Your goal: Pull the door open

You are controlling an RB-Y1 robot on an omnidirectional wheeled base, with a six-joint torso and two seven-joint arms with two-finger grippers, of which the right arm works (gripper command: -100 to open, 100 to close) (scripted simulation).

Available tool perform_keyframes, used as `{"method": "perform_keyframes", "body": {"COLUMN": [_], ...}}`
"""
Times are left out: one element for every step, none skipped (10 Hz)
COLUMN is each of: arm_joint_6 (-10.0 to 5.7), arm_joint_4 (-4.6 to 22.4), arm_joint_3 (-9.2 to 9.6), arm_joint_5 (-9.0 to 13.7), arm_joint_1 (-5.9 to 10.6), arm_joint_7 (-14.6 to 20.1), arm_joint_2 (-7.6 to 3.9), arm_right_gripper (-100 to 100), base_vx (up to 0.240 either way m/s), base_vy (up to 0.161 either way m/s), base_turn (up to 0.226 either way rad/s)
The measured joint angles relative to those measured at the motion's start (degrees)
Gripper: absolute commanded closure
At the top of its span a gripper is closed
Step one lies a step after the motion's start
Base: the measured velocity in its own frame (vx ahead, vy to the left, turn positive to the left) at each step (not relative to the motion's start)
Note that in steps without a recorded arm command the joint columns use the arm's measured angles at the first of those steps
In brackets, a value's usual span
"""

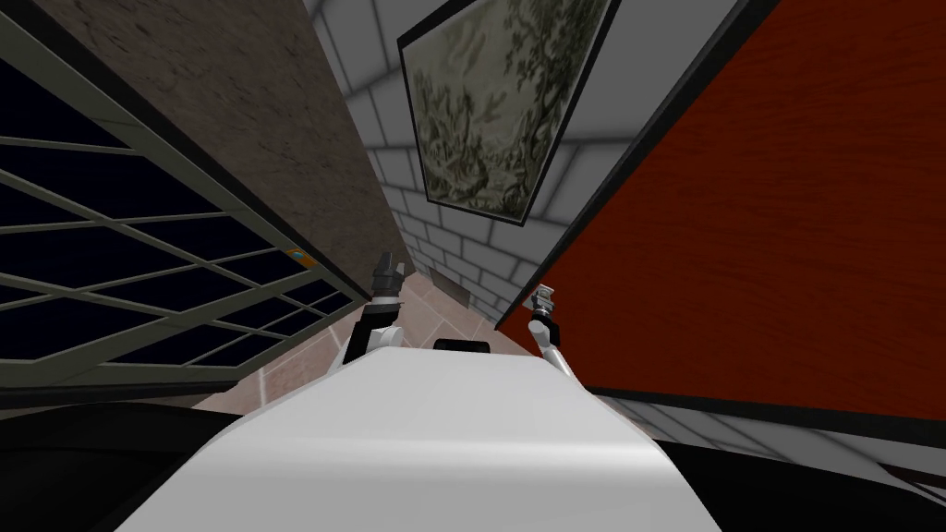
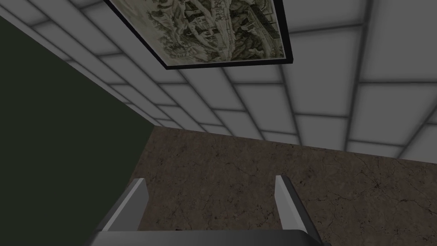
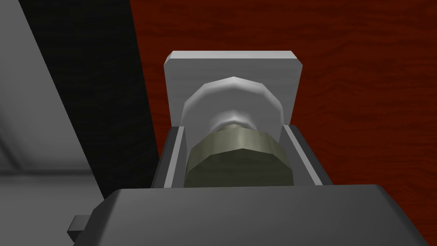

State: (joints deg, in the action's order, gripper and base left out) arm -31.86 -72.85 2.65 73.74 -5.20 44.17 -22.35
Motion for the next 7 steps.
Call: {"method": "perform_keyframes", "body": {"arm_joint_6": [0.01,0.00,-0.02,0.08,0.26,0.36,0.42], "arm_joint_4": [-0.01,-0.49,-0.50,-0.67,-0.91,-1.13,-1.44], "arm_joint_3": [0.00,0.13,0.44,0.98,1.59,2.22,2.99], "arm_joint_5": [0.00,-0.05,-0.22,-0.41,-0.57,-0.81,-1.09], "arm_joint_1": [-0.01,-0.15,-0.01,-0.20,-0.47,-0.70,-1.04], "arm_joint_7": [0.01,0.18,0.58,1.02,1.47,2.02,2.81], "arm_joint_2": [0.00,-0.33,-0.67,-0.88,-1.13,-1.50,-2.04], "arm_right_gripper": [100,100,100,100,100,100,100], "base_vx": [-0.136,-0.193,-0.203,-0.212,-0.225,-0.221,-0.230], "base_vy": [-0.008,0.007,-0.018,-0.020,-0.001,-0.004,-0.007], "base_turn": [0.074,0.082,0.076,0.101,0.105,0.125,0.098]}}
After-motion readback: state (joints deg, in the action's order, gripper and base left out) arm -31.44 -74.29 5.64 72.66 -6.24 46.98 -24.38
